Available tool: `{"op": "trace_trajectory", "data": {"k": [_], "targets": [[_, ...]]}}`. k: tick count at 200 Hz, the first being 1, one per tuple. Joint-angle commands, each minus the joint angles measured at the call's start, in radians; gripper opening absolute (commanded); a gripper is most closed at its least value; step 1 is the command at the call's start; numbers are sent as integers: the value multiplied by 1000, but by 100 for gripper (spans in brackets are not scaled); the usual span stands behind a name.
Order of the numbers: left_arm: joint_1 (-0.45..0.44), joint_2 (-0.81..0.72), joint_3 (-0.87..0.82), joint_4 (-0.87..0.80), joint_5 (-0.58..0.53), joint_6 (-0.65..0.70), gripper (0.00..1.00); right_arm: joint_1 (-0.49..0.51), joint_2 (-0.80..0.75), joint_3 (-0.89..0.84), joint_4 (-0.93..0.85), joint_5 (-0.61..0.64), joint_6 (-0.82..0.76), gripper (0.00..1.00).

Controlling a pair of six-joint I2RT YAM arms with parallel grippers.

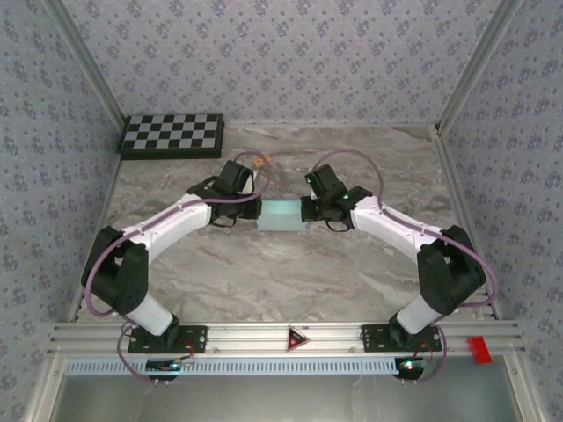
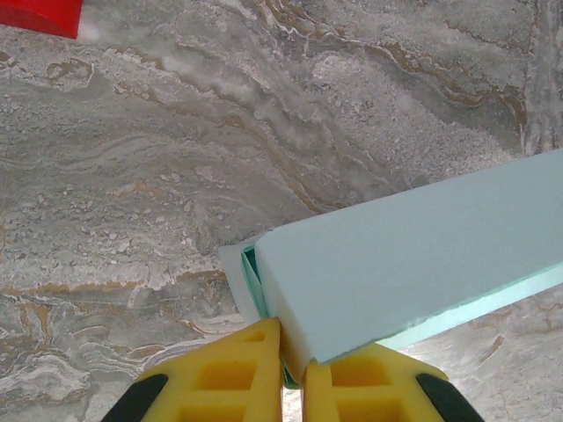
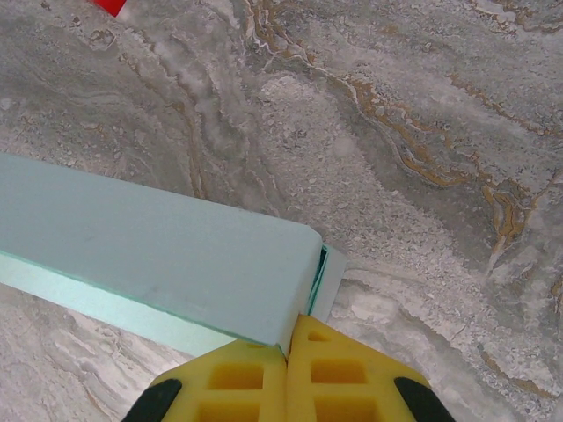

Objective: Fold the paper box

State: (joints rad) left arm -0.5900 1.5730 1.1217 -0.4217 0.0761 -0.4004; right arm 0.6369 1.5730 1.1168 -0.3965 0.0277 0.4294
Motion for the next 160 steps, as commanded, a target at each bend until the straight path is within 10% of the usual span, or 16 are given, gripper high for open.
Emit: {"op": "trace_trajectory", "data": {"k": [1,160], "targets": [[-17,30,-39,-113,21,5,11,32,39,-14,-91,-67,-10,0],[-18,-13,71,-147,25,23,32,33,-37,12,-103,-26,-25,29]]}}
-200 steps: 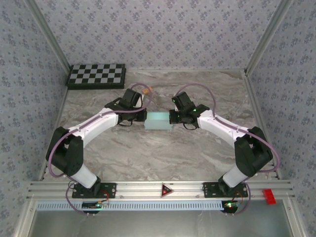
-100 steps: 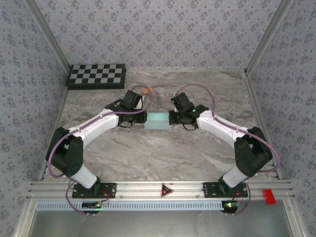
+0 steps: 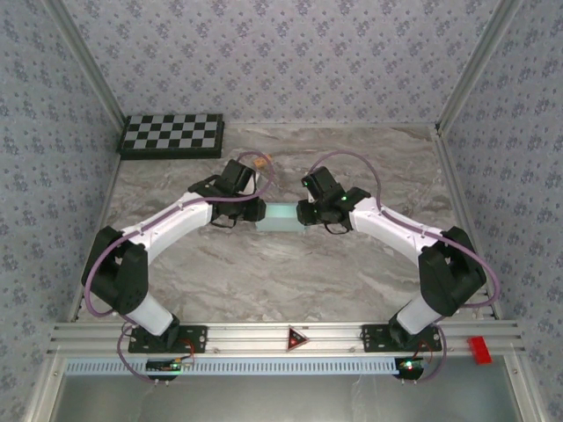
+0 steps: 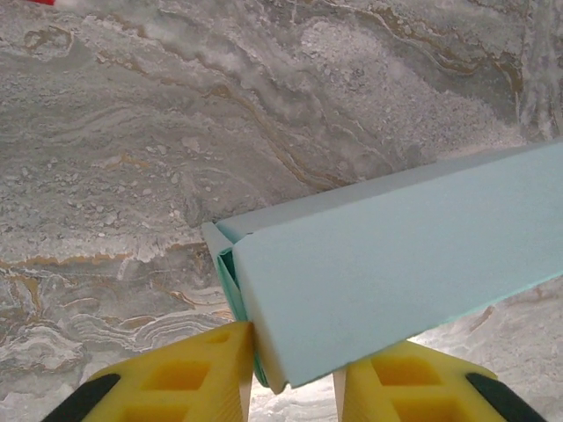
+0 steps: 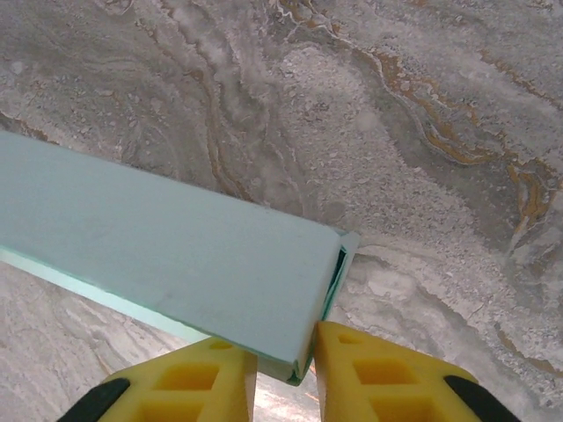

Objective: Fold the paper box

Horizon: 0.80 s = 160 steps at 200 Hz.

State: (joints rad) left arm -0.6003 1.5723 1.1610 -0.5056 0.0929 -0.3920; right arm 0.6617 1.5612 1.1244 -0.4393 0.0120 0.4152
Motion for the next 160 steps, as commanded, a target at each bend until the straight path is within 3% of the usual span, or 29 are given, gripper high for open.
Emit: {"op": "trace_trajectory", "data": {"k": [1,120,160], "targets": [[-8,-13,33,-63,8,14,32,9,-26,5,-61,-11,-10,29],[2,-121,41,-36,-26,21,42,-22,-93,12,-62,-22,-16,35],[63,-134,34,12,5,-25,46,-64,-132,-4,7,-72,-9,37]]}}
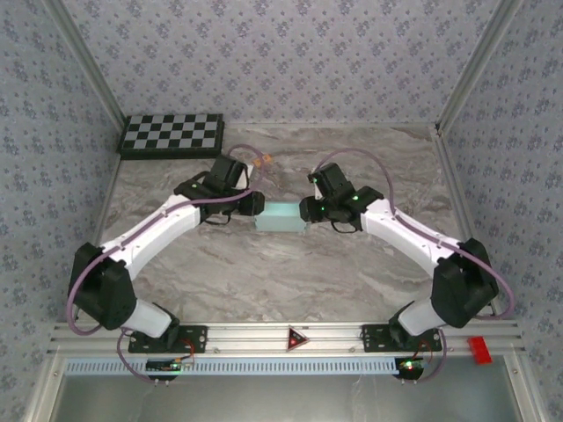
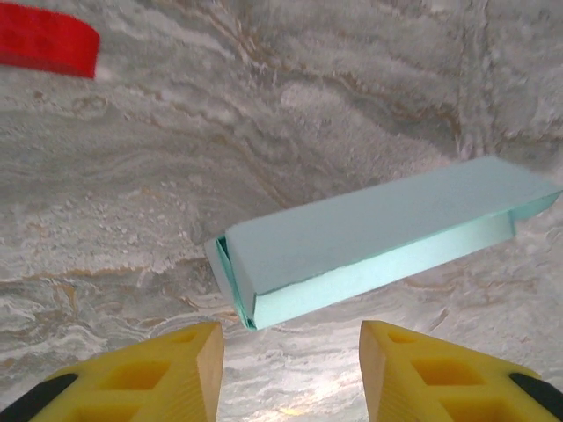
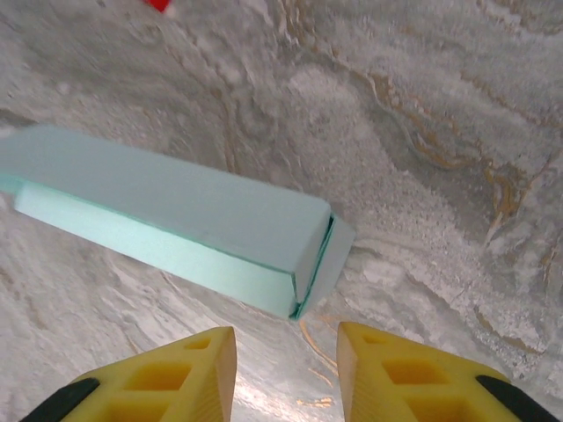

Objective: Fold the paper box

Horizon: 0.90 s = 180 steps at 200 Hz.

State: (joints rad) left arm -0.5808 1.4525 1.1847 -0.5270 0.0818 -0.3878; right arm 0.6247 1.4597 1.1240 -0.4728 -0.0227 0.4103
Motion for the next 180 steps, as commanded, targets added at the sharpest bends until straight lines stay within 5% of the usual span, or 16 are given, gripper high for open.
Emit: {"op": "trace_trajectory", "data": {"k": [1,180], "targets": [[44,-13,11,35,18,-31,46,-29,-31,-3,42,-38,-4,37],[100,149,43,73,178,-89,45,-105,102,54,87,-187,28,37]]}}
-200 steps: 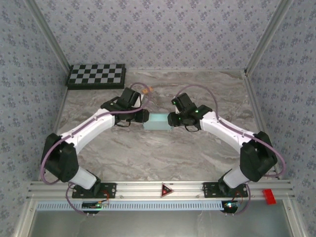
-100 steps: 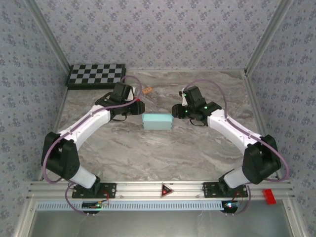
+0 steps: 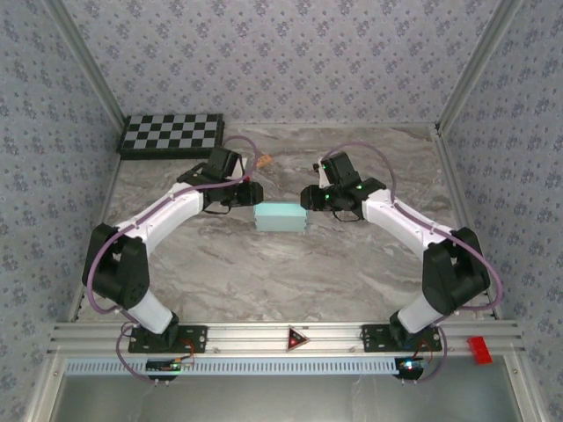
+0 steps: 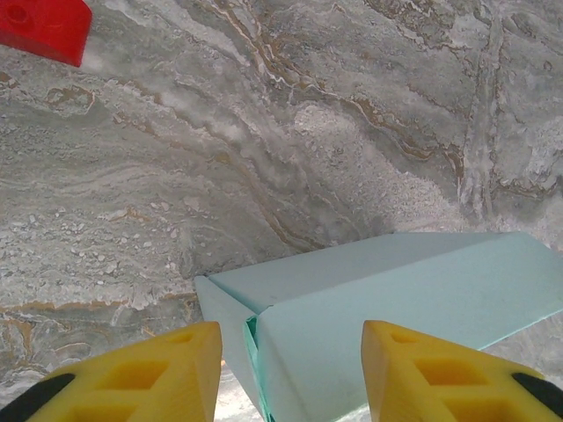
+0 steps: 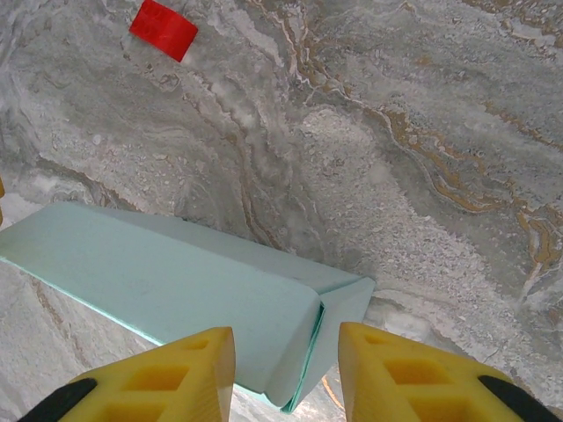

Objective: Fold the paper box

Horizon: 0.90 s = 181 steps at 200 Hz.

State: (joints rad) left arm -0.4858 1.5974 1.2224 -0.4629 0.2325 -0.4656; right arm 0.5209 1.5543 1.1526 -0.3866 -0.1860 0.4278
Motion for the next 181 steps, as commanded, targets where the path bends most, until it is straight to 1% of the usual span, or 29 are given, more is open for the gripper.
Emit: {"op": "trace_trajectory", "data": {"k": [1,79,181], "targets": [[5,4,4,9,28,-11,44,-2,8,25,1,-25,11,37],[4,-7,-54,29,49,-29,33,14,22,1,-8,1,13,37],[3,-14,-119,41,36,-43,28,51,57,-16,-26,56,15,35]]}}
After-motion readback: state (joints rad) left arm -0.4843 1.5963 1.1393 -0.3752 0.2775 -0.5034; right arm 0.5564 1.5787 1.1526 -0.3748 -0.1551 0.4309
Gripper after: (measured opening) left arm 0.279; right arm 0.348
